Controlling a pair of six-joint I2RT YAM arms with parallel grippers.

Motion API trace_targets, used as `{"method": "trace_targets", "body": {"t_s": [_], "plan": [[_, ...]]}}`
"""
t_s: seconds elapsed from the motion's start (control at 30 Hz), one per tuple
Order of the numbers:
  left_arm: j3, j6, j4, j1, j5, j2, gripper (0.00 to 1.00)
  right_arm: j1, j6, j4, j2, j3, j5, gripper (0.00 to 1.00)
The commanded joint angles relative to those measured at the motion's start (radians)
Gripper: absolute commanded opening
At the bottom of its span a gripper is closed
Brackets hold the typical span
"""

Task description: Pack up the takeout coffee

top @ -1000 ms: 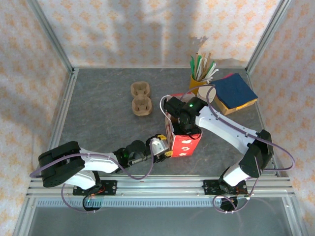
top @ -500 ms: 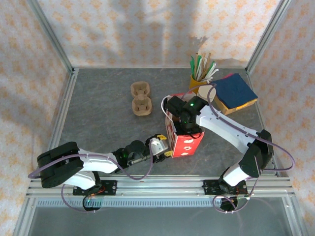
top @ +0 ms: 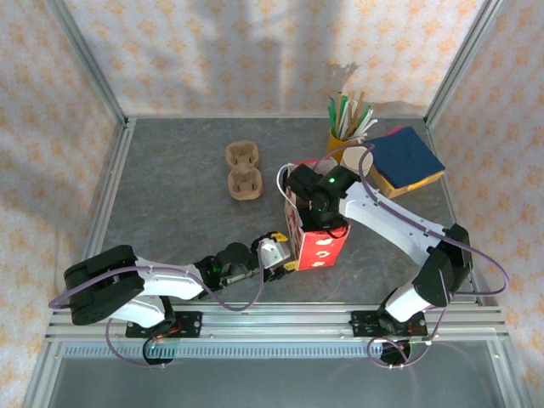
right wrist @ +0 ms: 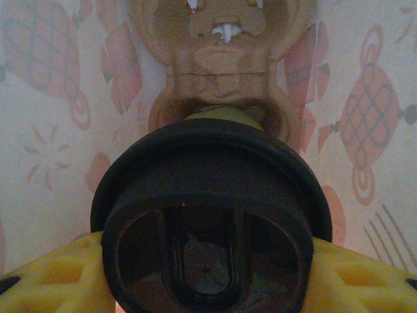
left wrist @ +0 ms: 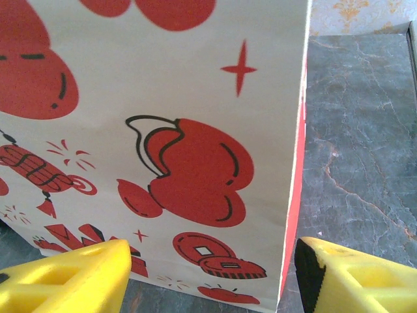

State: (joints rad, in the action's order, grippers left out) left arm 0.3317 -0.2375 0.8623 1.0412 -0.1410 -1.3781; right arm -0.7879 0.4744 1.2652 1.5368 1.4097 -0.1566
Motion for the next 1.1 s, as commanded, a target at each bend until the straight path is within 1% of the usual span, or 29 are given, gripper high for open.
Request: {"method": "trace_targets", "body": {"t_s": [0.0,1.07], "plan": [[-0.012,-0.007,0.005,0.009,0.009,0.016,0.71,0.009,-0.014,-0.010,0.014,-0.010,0.021,0.55],[0.001,-0.015,-0.009,0.009,0.009,0.003,0.71,0.016,-0.022,-0.037,0.025,-0.043,0.010,0.55]]}}
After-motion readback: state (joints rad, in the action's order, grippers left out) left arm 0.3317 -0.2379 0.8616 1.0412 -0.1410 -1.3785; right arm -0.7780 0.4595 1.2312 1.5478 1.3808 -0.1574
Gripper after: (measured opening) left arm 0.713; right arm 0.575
